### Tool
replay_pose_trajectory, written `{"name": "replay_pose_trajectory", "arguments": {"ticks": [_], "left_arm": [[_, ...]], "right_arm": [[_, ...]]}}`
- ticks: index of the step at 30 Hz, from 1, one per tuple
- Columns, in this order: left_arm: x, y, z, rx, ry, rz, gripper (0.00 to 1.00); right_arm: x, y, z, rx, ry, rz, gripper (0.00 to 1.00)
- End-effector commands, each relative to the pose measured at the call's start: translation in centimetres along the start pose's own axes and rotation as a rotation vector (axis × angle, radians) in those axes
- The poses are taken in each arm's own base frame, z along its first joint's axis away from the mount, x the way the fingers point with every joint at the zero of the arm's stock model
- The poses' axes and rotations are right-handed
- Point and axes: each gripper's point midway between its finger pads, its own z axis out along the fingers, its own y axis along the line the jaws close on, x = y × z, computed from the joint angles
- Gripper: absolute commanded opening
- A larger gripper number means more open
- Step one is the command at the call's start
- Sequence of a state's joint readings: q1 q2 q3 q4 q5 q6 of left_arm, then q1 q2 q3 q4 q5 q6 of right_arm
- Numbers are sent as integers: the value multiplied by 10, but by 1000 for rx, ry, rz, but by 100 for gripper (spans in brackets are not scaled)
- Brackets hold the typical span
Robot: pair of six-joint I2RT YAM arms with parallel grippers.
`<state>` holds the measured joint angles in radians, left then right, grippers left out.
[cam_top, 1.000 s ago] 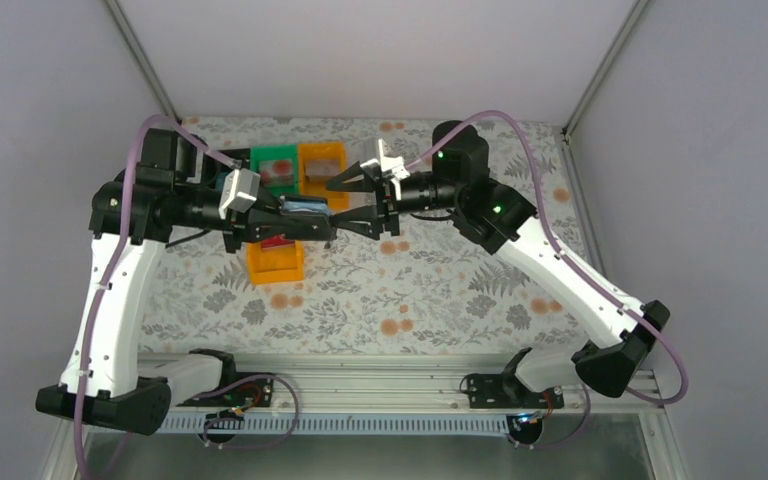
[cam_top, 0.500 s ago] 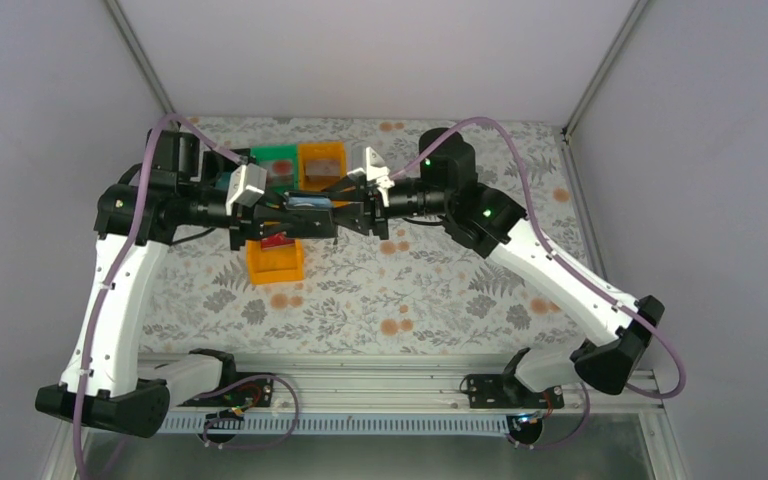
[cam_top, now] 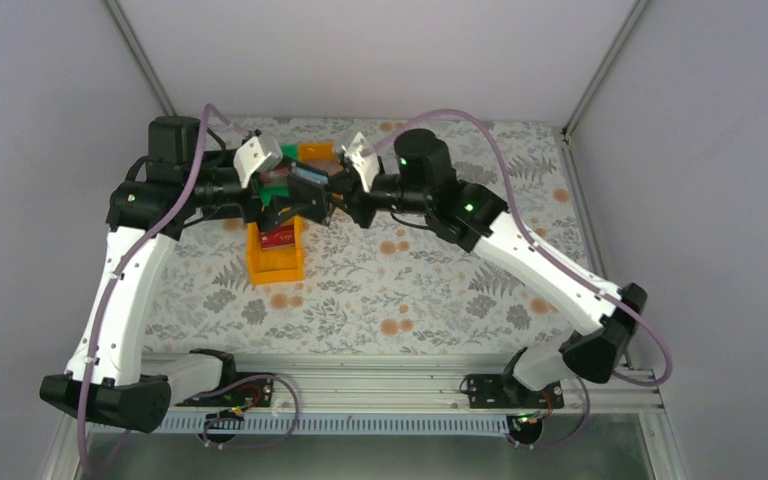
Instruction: Take the credit cards out of the card holder
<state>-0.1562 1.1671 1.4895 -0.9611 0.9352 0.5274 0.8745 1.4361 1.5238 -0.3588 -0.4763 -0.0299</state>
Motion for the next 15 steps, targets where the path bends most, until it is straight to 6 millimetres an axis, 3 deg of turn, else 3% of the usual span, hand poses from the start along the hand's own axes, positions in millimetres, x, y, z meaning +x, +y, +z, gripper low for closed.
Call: {"name": "replay_pose_trajectory", "arguments": {"ticks": [1, 3, 7, 14, 15], "left_arm": [[16, 56, 1, -265, 81, -45, 100], [23, 61, 4, -280, 89, -64, 100], [32, 61, 15, -247, 94, -104, 100], [30, 70, 32, -208, 78, -176, 100], [31, 72, 35, -208, 81, -185, 100]], "right_arm": [[19, -85, -1, 494, 90, 273, 4], [23, -98, -1, 571, 88, 321, 4], [18, -104, 9, 631, 38, 337, 4], [-1, -84, 31, 600, 10, 296, 4], [7, -84, 42, 589, 35, 296, 4]]}}
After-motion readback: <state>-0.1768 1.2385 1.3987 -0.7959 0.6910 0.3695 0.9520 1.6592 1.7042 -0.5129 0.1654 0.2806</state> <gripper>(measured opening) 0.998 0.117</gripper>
